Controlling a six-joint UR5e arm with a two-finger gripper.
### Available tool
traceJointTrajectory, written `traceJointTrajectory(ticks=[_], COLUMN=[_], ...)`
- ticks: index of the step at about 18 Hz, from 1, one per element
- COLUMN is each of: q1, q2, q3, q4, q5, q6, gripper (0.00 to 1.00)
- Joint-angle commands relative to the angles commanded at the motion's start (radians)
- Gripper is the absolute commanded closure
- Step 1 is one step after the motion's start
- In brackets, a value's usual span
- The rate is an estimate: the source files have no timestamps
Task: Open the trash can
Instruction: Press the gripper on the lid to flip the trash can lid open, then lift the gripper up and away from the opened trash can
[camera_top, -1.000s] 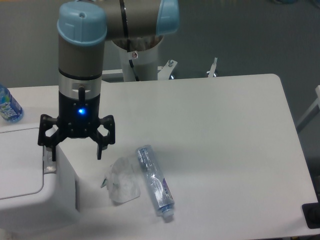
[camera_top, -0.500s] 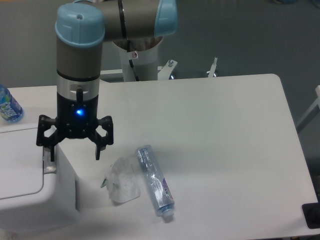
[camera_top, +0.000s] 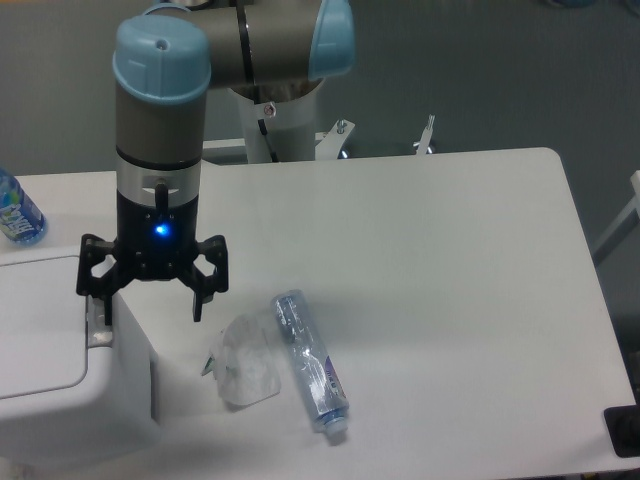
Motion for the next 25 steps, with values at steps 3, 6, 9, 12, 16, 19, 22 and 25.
traceJointTrajectory(ticks=[3, 6, 9, 12, 16, 19, 22, 25], q1=[0.0, 0.0, 0.0, 0.009, 0.06, 0.063, 0.081, 0.121], q2=[-0.002, -0.002, 0.002, 0.003, 0.005, 0.008, 0.011, 0.012], q3=[0.0, 0.0, 0.011, 0.066, 0.13, 0.12, 0.084, 0.066], q4=[0.0, 0.0, 0.0, 0.006, 0.008, -0.014, -0.05, -0.081], q5=[0.0, 0.0, 0.0, 0.002, 0.173, 0.363, 0.48, 0.505], q6=[0.0, 0.0, 0.002, 0.014, 0.092, 0.217, 0.336, 0.396], gripper=[0.0, 0.0, 0.0, 0.0, 0.0, 0.0, 0.0, 0.0])
